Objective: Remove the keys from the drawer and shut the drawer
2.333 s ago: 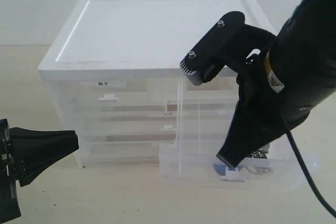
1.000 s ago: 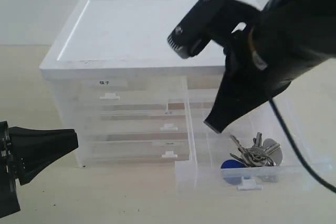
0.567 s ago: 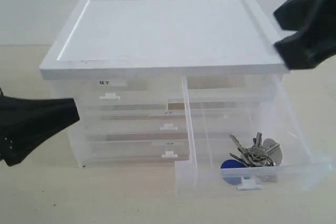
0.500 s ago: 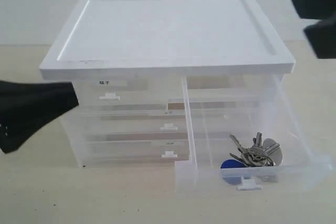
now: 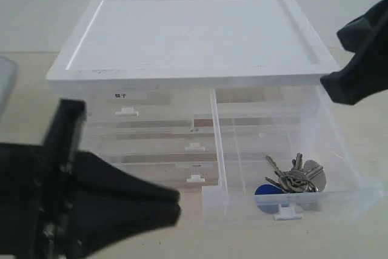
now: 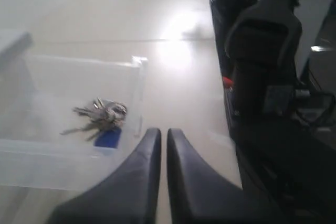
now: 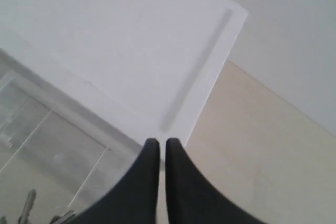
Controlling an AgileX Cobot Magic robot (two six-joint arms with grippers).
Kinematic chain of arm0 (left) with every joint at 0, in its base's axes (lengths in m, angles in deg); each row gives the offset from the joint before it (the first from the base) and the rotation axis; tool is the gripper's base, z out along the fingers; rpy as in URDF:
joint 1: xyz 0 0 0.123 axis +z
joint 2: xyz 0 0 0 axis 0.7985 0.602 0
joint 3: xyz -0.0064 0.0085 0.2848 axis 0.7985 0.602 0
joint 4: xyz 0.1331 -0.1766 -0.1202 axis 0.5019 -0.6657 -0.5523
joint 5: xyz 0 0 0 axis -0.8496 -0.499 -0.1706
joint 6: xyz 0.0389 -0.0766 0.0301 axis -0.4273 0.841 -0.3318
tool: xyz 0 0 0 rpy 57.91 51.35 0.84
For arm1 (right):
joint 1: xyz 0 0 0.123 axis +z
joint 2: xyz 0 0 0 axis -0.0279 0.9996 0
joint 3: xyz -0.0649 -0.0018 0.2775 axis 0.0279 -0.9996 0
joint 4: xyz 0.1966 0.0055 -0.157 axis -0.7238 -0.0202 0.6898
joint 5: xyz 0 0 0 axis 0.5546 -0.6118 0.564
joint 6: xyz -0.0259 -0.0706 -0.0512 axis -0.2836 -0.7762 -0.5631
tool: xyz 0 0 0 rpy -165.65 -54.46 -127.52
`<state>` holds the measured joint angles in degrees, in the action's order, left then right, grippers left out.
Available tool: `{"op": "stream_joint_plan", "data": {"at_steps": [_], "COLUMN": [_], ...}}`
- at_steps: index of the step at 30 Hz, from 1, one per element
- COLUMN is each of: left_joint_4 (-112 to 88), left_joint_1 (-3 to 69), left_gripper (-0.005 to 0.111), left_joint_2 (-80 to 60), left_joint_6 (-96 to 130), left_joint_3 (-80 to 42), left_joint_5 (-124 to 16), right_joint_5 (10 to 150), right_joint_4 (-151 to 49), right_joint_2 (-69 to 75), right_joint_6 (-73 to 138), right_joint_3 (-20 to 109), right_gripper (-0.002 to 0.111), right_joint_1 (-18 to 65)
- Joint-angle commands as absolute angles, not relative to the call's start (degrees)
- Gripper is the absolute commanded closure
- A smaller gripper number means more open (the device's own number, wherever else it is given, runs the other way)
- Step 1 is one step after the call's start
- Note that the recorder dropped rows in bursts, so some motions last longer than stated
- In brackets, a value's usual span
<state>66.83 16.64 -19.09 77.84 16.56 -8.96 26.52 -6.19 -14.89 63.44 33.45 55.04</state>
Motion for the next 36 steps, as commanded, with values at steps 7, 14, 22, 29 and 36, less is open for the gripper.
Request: {"op": "stream_joint_plan", "data": {"at_steps": [7,14,22,29,36], "left_joint_4": [43.0,19.2,20.2,28.4,1.0], "left_joint_1": [-0.2,-0.2,-0.4,-3.3,-2.6], "left_gripper": [0.102,0.102,0.102,0.102,0.102], "left_joint_2": [3.0,10.6,8.3,-7.6,-29.6], "left_joint_6": [54.4,36.6,38.6,44.0,19.7], "left_joint_3": [10.7,3.9,3.3,9.2,16.8], "left_joint_5": [-18.0,-23.8,-23.7,-22.3,-35.4], "right_joint_5": [23.6,26.2,26.4,27.6,26.0], "right_joint_4": [0.1,-0.7,-2.2,-10.4,-16.0], "right_joint_2": [-15.1,-15.1,-15.1,-15.1,-14.0], "right_joint_6": [66.9,67.6,66.6,59.3,54.1], "right_joint_3": [33.4,30.5,30.5,30.5,30.5], "right_gripper": [0.107,0.107,0.107,0.107,0.092], "right_joint_1": [54.9,54.9,54.9,54.9,54.9]}}
